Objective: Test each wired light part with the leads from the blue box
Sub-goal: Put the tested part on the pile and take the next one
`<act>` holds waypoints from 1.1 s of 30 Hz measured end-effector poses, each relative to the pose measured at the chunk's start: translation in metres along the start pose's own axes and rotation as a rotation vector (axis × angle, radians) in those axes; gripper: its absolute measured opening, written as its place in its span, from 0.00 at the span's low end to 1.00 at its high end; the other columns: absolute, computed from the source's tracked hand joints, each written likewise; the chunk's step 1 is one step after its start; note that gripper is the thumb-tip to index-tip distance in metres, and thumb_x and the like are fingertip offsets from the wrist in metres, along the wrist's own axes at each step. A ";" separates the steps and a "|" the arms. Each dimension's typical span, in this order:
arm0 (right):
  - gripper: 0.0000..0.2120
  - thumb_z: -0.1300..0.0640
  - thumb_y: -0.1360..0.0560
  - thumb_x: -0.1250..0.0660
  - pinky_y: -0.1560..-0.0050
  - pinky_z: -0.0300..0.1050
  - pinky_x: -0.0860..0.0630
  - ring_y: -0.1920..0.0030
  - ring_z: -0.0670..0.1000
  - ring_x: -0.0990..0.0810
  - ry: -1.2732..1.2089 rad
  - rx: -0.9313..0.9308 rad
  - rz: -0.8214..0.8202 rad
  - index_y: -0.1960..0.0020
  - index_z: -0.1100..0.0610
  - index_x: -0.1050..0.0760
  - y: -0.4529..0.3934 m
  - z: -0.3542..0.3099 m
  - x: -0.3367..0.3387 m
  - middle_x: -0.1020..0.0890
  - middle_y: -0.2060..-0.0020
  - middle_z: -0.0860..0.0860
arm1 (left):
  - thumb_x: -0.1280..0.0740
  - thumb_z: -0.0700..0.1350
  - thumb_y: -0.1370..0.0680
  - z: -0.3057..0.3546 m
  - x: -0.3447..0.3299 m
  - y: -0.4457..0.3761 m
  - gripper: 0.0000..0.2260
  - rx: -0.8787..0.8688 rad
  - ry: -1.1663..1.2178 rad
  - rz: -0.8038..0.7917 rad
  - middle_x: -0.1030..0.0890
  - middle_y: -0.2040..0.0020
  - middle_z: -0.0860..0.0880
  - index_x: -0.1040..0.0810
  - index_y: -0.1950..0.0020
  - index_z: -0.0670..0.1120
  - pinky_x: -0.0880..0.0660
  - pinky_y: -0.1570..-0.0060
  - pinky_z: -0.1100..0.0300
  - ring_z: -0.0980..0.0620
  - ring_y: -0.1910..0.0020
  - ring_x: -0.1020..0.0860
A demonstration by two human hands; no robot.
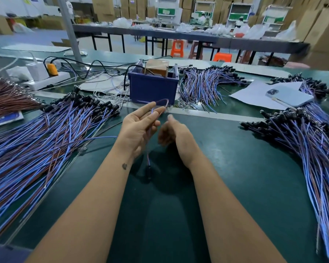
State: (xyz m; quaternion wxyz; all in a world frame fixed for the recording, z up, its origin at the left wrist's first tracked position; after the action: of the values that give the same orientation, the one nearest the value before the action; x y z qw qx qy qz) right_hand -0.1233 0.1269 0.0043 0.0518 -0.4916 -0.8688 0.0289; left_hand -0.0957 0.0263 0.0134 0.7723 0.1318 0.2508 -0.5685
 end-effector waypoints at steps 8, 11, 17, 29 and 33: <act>0.16 0.58 0.17 0.45 0.69 0.36 0.28 0.71 0.44 0.24 -0.147 0.017 0.424 0.61 0.56 0.25 -0.001 0.008 0.052 0.21 0.68 0.51 | 0.34 0.41 0.21 -0.024 -0.019 0.010 0.06 0.074 -0.448 -0.147 0.15 0.59 0.49 0.17 0.50 0.45 0.25 0.65 0.65 0.57 0.66 0.21; 0.15 0.58 0.17 0.45 0.65 0.39 0.31 0.68 0.46 0.28 0.009 0.032 0.476 0.58 0.55 0.24 0.000 0.005 0.056 0.23 0.67 0.50 | 0.35 0.38 0.20 -0.019 -0.012 0.006 0.08 0.015 -0.487 -0.061 0.15 0.60 0.51 0.21 0.43 0.45 0.24 0.63 0.64 0.58 0.66 0.21; 0.12 0.58 0.17 0.47 0.72 0.35 0.37 0.73 0.43 0.36 -0.007 0.056 0.531 0.49 0.58 0.26 0.005 0.001 0.063 0.34 0.72 0.48 | 0.38 0.32 0.21 -0.010 -0.017 0.005 0.20 -0.008 -0.333 -0.164 0.15 0.55 0.51 0.31 0.30 0.46 0.22 0.62 0.63 0.55 0.62 0.19; 0.06 0.60 0.20 0.41 0.71 0.34 0.36 0.72 0.42 0.34 0.050 0.077 0.577 0.53 0.55 0.26 0.008 -0.003 0.068 0.30 0.70 0.46 | 0.38 0.39 0.19 -0.003 0.034 -0.007 0.09 -0.071 -0.283 0.252 0.23 0.73 0.54 0.21 0.54 0.47 0.25 0.71 0.65 0.58 0.74 0.24; 0.10 0.61 0.20 0.40 0.71 0.34 0.36 0.74 0.41 0.35 0.067 0.132 0.562 0.56 0.49 0.25 0.007 -0.007 0.066 0.30 0.71 0.47 | 0.38 0.39 0.19 -0.002 0.037 -0.009 0.08 -0.097 -0.364 0.275 0.23 0.73 0.55 0.21 0.54 0.47 0.25 0.70 0.65 0.58 0.74 0.25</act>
State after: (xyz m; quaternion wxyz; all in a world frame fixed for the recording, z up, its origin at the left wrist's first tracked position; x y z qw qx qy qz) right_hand -0.1500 0.1871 0.0150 0.1023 -0.7093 -0.6925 0.0824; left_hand -0.0967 -0.0055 -0.0077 0.8805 0.0228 0.1139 -0.4596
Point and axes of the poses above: each hand's wrist, its own y-axis away from the middle knuckle, its own x-axis out of the back of the hand, z = x × y, the point moved 10 cm from there along -y, towards the middle knuckle
